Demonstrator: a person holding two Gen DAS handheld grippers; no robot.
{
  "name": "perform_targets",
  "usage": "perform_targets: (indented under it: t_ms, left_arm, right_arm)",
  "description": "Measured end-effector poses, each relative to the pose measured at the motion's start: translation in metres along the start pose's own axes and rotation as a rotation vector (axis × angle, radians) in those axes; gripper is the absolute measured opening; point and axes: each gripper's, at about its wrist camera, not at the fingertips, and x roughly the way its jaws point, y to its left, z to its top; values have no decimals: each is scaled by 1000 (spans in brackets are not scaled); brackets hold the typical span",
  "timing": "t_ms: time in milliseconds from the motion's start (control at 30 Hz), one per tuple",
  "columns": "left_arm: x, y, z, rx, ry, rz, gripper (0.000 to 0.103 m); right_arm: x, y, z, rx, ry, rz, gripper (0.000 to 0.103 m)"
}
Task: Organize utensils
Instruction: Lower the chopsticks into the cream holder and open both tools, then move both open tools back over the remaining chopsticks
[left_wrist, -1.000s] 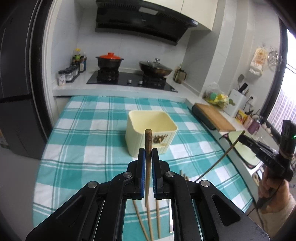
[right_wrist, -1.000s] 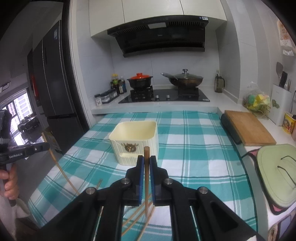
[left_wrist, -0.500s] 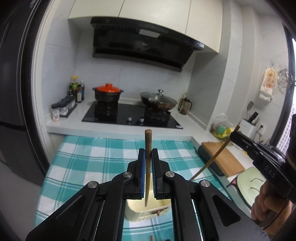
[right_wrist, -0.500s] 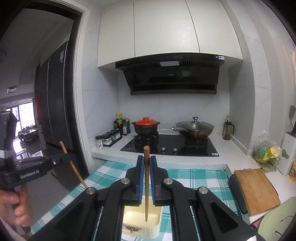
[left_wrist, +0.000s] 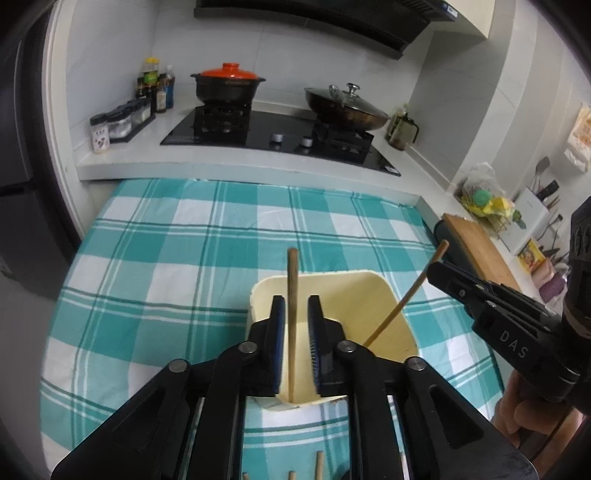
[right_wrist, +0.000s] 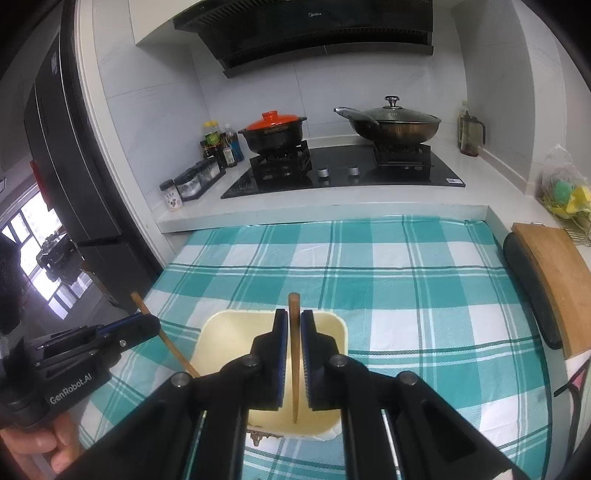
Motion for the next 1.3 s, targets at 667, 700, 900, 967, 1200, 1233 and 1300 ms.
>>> perform_targets:
  t_ms: [667,700,900,967,1200,1233,1300]
  left_arm:
    - [-142,37,-232,151,42,84,89]
    - [-143,39,-249,133,39,94,89]
    - [-145,47,-320,-39,37,85,89]
    - [-143,45,-331,-70,51,75,89]
    - [-143,23,-335,4,22,104,89]
    - [-144,22,-336,4,15,99,89]
    - [-144,18,-338,7,11,95,89]
  right_arm:
    - [-164,-3,-140,-182,-76,-55,50]
    - [-169,-3,-157,-189,-69,-66,50]
    - [-196,-11,-275,-147,-79,-153,50]
    - [-200,-16,-310,-76,-59,-166,50]
    - [-194,-18,-362,-39,12,-194,50]
    - [-194,-19,-362,-29,7,-193,50]
    - [-192,-17,-360,-15,-3,-185,50]
